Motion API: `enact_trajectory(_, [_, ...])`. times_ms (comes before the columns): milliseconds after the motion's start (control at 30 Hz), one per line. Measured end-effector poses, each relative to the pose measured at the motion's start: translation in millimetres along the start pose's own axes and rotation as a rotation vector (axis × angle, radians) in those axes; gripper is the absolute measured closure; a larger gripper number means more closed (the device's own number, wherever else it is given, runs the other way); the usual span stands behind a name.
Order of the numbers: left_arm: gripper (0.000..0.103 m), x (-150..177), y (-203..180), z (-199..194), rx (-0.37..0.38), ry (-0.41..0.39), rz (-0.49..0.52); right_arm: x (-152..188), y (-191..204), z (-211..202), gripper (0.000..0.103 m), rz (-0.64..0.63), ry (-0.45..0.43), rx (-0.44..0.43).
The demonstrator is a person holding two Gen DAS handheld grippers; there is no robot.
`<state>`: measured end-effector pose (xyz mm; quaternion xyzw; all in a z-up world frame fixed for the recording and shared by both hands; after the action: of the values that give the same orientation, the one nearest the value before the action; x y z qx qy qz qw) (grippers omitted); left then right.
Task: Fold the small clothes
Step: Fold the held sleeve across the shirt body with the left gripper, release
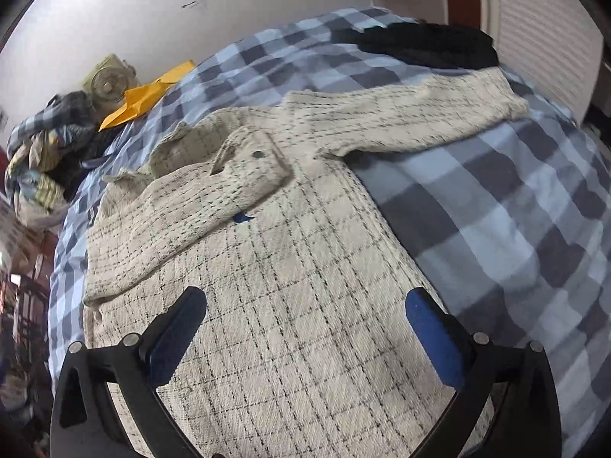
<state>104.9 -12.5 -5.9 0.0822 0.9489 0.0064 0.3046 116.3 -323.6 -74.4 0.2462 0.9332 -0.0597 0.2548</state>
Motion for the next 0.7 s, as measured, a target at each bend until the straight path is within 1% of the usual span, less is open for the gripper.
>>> enact_trajectory(67, [0.0,9,15,7,0.019,0.0,-0.038,-10,8,8,0.001,-0.03,0.025,-0.012])
enact_trajectory(167, [0.0,17,39,26,0.085,0.066,-0.108,-41,20,24,0.001,-0.038,0.063,-0.032])
enact_trajectory(200, [0.0,18,49,35,0.106,0.108,-0.148,-52,26,30,0.001,-0.042,0.076,-0.043])
enact_trajectory(233, [0.0,18,55,39,0.119,0.124,-0.175,-65,32,37,0.001,-0.048,0.086,-0.045])
enact_trajectory(300, [0.0,15,67,44,0.162,0.12,-0.255,-88,45,62,0.001,-0.066,0.116,-0.018])
enact_trajectory(333, [0.0,14,70,45,0.181,0.121,-0.282,-93,50,73,0.001,-0.07,0.142,-0.009])
enact_trajectory(367, [0.0,15,74,45,0.206,0.121,-0.304,-99,55,93,0.001,-0.065,0.187,0.005])
enact_trajectory(400, [0.0,14,74,46,0.244,0.119,-0.322,-103,58,106,0.001,-0.06,0.213,0.021])
enact_trajectory(433, [0.0,13,75,47,0.258,0.118,-0.327,-105,61,119,0.001,-0.06,0.237,0.04])
enact_trajectory(500, [0.0,12,78,50,0.248,0.125,-0.326,-108,67,139,0.001,-0.057,0.26,0.08])
enact_trajectory(567, [0.0,13,84,55,0.202,0.137,-0.321,-110,72,147,0.001,-0.048,0.237,0.122])
enact_trajectory(633, [0.0,13,89,58,0.18,0.147,-0.328,-108,83,153,0.001,-0.097,0.224,0.152])
enact_trajectory(700, [0.0,13,95,60,0.184,0.149,-0.352,-102,96,159,0.003,-0.18,0.204,0.218])
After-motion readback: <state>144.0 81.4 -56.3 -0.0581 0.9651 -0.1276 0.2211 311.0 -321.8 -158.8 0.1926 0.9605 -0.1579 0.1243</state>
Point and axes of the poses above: each gripper's, at about its wrist camera, not at the fingertips, and z roughly the way its jaws point, y to its left, x to its underside, the point moved 4 cm from there along z, roughly the way its jaws point, and after that the axes turned 14 degrees about x, right-handed, at the moved point
